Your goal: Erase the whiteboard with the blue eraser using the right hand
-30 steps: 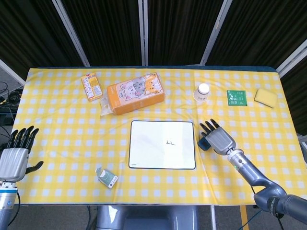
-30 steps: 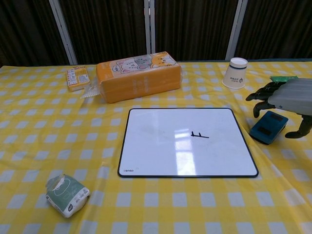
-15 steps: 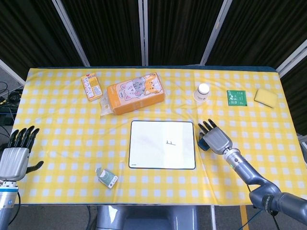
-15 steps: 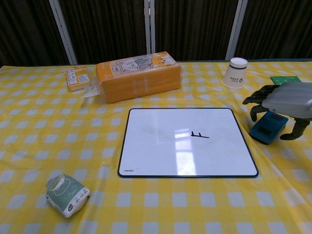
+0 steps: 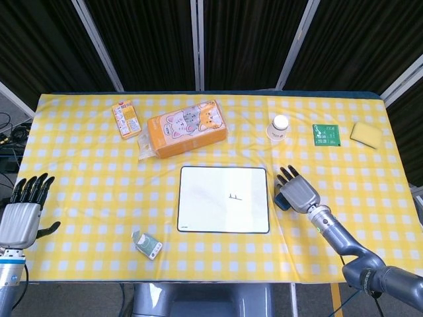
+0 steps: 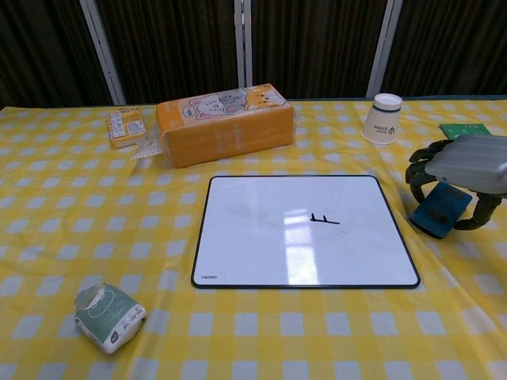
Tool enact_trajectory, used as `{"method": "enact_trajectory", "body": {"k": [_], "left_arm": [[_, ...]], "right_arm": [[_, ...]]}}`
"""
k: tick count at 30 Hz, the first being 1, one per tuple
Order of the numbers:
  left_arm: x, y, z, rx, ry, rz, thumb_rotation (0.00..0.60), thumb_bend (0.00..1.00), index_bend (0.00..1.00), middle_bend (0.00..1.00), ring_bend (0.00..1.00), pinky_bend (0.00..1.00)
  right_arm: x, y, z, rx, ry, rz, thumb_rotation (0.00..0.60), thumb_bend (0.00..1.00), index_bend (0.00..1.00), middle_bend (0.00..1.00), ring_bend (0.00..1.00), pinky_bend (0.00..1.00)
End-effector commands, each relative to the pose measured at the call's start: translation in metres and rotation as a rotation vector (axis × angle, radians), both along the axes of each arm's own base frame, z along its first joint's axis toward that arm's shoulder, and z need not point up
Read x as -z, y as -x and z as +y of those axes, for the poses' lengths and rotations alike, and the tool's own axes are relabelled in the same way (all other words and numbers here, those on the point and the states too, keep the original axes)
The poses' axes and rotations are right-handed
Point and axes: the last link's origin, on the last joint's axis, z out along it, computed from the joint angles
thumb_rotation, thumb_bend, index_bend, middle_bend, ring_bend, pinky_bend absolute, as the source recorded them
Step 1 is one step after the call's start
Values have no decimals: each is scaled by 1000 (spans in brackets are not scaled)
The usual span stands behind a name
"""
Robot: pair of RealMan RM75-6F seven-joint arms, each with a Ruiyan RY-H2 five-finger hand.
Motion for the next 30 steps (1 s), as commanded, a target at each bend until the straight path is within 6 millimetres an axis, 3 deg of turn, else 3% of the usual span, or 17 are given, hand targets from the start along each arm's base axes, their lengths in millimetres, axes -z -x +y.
{"method": "enact_trajectory", "body": {"k": [1,2,4,7,20,30], "left_arm": [[0,0,0,0,-1,-1,600,112,0,0,0,0],[-1,0,0,0,-2,-2,600,112,0,0,0,0],[-1,0,0,0,-4,-4,600,112,0,0,0,0],[-1,0,0,3,-3,-4,600,112,0,0,0,0],[0,1,1,2,-2,-9,600,112,0,0,0,0],[-1,2,2,-3,2,-22,600,112,0,0,0,0]], "right_arm": [[1,-3,2,-8,-2,-45,600,283,688,496,445,490],[1,-3,2,-9,-2,-58,600,339,757,578,544,590],[0,-3,3,-20,1,-80,600,422,824,657,643,683],[-2,-4,3,-24,3,-111,600,497,842,701,706,738],[-28,-26,5,40,42,-302,600,528,855,727,739,765],[-22,-77,20,52,-7,-388,600,530,857,734,745,769]]}}
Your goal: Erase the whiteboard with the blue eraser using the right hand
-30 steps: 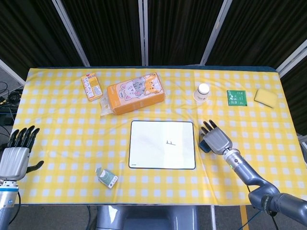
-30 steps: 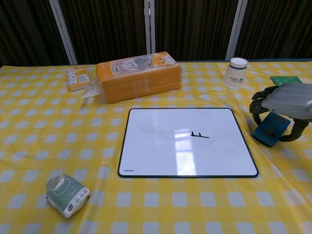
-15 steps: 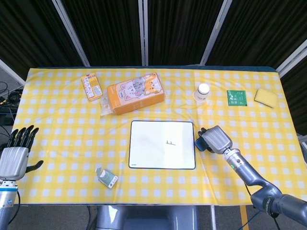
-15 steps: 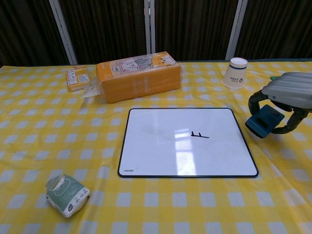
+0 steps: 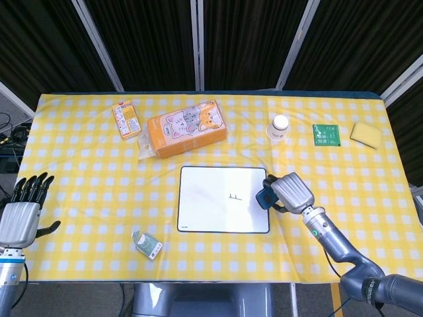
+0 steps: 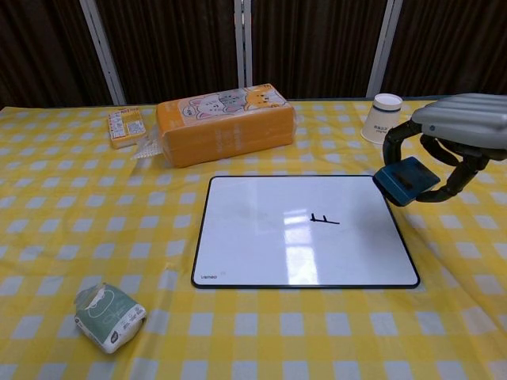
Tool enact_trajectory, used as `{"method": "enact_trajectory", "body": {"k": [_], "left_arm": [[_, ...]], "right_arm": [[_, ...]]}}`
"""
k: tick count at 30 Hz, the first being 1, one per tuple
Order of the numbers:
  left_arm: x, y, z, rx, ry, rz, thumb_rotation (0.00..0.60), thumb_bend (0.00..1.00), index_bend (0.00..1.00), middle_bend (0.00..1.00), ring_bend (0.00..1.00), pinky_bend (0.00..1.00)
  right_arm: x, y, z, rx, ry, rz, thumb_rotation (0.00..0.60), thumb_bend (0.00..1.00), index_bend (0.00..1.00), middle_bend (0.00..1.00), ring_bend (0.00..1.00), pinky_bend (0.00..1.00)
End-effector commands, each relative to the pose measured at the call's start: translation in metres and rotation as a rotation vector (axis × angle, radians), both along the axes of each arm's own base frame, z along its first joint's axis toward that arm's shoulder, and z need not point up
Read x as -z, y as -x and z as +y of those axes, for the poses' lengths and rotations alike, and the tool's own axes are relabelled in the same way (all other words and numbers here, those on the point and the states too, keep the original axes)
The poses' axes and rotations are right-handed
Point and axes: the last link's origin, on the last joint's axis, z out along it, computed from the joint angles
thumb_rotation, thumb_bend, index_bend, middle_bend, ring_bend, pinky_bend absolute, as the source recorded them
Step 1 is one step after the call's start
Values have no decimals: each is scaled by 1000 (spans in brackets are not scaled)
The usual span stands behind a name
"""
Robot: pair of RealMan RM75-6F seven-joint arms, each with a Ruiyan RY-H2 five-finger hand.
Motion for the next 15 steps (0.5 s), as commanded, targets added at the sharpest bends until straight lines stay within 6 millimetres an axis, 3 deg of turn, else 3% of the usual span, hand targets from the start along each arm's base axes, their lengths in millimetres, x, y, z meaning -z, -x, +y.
{"method": "enact_trajectory", "body": {"k": [1,15], "left_arm": [[-1,1,0,-2,1,-5,600,111,0,0,0,0],[-2,5,1,-17,9,-20,600,112,0,0,0,0]], "right_arm": [[3,-21,2,10,-24,-25,600,530,857,734,745,769],[58,-82,15,-32,-150,12,600,530,857,734,746,769]]}}
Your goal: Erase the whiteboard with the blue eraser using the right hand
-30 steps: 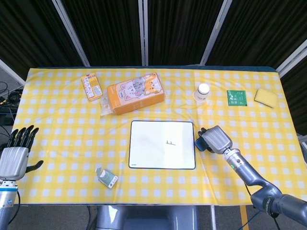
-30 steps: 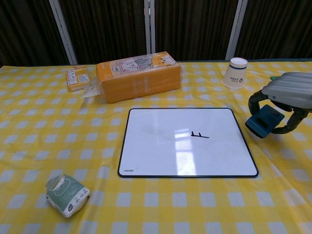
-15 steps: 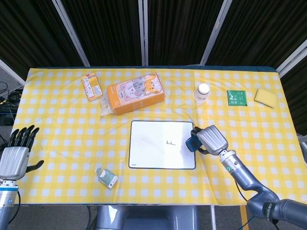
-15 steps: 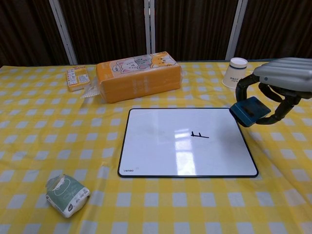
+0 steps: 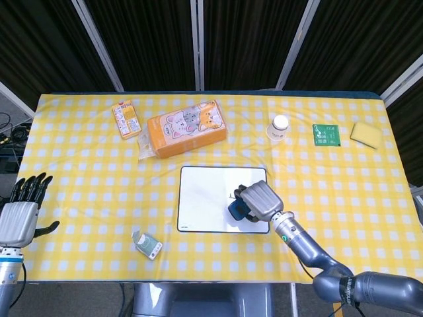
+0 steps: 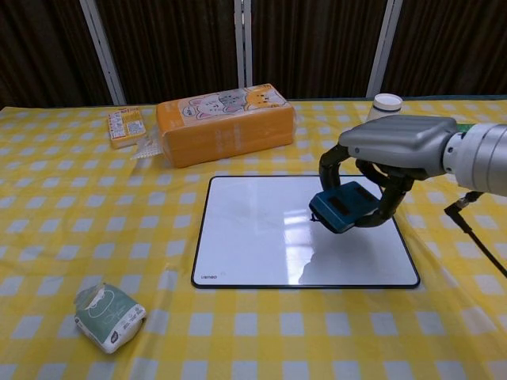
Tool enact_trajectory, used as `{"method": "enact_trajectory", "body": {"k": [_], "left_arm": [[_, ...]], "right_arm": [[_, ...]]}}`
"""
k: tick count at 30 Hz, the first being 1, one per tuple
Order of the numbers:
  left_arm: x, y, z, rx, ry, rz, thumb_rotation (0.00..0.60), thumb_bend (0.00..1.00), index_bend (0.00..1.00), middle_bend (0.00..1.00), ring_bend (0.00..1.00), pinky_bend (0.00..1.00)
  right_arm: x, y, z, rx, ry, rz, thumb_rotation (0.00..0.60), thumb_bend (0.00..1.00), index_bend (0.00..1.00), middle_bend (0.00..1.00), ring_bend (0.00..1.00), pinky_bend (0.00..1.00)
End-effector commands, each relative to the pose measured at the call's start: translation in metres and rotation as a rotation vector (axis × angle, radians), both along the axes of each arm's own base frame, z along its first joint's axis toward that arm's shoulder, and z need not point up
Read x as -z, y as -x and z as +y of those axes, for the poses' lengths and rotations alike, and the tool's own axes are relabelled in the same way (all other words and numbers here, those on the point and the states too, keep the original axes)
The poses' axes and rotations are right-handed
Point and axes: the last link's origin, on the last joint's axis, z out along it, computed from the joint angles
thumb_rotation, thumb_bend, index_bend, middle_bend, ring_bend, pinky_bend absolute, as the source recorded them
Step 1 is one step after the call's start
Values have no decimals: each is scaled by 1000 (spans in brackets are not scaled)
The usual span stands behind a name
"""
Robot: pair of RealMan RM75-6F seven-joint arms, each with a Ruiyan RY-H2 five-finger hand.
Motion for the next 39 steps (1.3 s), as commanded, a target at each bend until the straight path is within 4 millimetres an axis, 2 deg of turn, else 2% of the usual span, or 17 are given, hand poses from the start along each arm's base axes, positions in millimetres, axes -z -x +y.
{"method": "enact_trajectory", "body": {"k": [1,5,15,27,39], "left_arm": [[0,0,0,-1,-2,-1,600,112,0,0,0,0],[-1,2,1,-7,-4,-3,600,112,0,0,0,0],[-1,6,3,-23,1,-11,600,112,0,0,0,0],[1,6,4,-25,7,-10,600,112,0,0,0,0],[0,7,4,-28,7,-11,600,111,0,0,0,0]], "right_arm": [[15,-17,2,-22,-28,4,600,530,857,734,746,769],[29,-31,-2,-39,-32,19,600,530,858,734,746,769],[53,-45,-9,-21,-94,39,600,530,858,734,746,769],[74,-45,-11,-10,-123,42,600,530,858,734,746,769],[71,-24,-29,46,-70,57,600,530,859,734,746,769]]}}
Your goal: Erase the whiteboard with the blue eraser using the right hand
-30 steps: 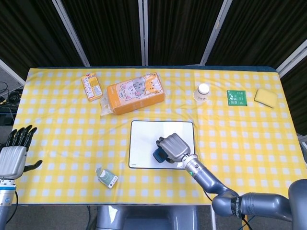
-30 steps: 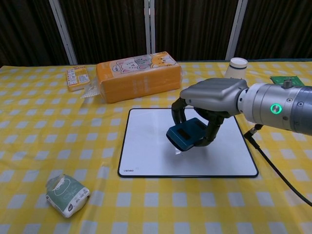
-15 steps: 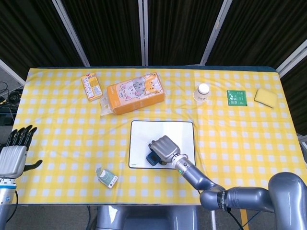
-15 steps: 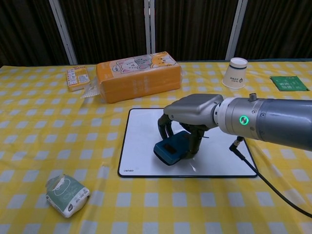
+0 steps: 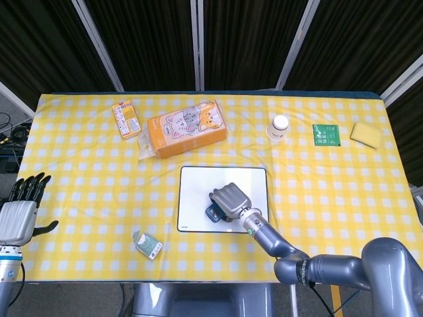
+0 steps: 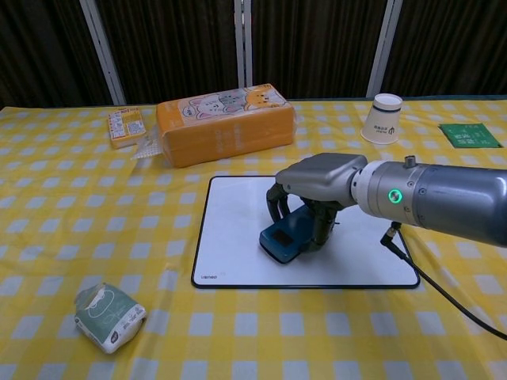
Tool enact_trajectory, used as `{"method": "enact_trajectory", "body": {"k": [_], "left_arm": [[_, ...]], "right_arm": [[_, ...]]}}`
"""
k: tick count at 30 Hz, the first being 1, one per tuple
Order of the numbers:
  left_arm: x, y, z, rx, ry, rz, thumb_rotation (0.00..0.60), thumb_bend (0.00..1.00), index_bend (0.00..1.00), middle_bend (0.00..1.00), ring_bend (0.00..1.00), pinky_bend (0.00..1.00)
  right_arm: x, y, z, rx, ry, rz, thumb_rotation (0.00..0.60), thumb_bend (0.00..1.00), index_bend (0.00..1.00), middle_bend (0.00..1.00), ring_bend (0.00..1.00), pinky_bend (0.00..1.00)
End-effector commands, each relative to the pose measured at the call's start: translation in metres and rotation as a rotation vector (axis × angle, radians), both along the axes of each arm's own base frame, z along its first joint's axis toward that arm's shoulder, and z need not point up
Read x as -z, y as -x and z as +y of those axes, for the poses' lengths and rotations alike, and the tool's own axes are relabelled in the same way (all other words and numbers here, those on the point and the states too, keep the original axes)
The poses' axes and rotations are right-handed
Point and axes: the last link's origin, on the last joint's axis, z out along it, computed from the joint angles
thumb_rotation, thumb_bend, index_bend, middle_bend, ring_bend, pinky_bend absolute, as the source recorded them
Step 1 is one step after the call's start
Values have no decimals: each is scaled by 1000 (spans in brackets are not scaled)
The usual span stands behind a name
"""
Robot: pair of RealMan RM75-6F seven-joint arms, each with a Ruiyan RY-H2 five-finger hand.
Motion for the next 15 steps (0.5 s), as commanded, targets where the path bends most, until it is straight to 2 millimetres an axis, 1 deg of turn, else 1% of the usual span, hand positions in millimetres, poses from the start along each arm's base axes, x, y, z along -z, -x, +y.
{"method": "enact_trajectory", "body": {"k": [1,7,15], "left_arm": [[0,0,0,0,0,1,600,111,0,0,0,0],[1,-1,0,3,3,2,600,112,0,0,0,0],[3,-2,0,7,9,5,600,111,0,0,0,0]], "right_arm": [[-4,7,-6,25,19,2,600,530,859,734,746,769],[-10,11,-12,47,42,-10,600,530,859,734,746,769],[-3,1,1,20,-5,-27,600,530,859,734,747,769]]}}
